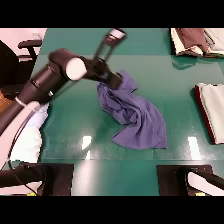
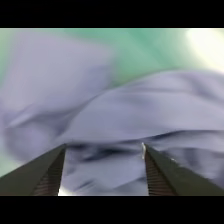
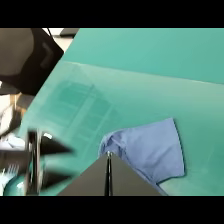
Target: Fold the shirts.
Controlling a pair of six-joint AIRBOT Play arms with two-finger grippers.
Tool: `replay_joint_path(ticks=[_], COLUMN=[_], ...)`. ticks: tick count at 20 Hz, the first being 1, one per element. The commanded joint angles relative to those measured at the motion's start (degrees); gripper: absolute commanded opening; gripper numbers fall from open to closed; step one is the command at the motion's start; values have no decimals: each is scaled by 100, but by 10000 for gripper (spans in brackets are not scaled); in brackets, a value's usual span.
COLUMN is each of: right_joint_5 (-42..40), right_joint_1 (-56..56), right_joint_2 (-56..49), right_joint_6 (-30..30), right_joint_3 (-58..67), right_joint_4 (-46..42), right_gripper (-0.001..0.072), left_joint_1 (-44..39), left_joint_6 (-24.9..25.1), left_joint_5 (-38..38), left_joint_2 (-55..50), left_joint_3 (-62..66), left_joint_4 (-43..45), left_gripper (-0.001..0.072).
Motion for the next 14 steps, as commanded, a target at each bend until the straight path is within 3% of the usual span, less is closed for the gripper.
replay_joint_path(ticks=[1, 4, 7, 11, 14], right_joint_5=[125, 133, 129, 83, 7], right_joint_1=[0, 2, 2, 2, 2], right_joint_2=[-7, -7, -7, -2, -7], right_joint_6=[2, 2, 2, 2, 2], right_joint_3=[-28, -337, -791, -1309, -1606], right_joint_4=[0, 7, 11, 9, 9], right_gripper=[18, 18, 18, 18, 18], left_joint_1=[1246, 1836, 1834, 1794, 1738], left_joint_6=[-304, -238, 48, 52, 413], left_joint_5=[-376, -334, -142, 525, 798], left_joint_2=[-302, -782, -1392, -1915, -2133], left_joint_3=[-44, -339, -391, -380, -378], left_joint_4=[-426, -1141, -1318, -1764, -2269], left_gripper=[568, 568, 568, 569, 567])
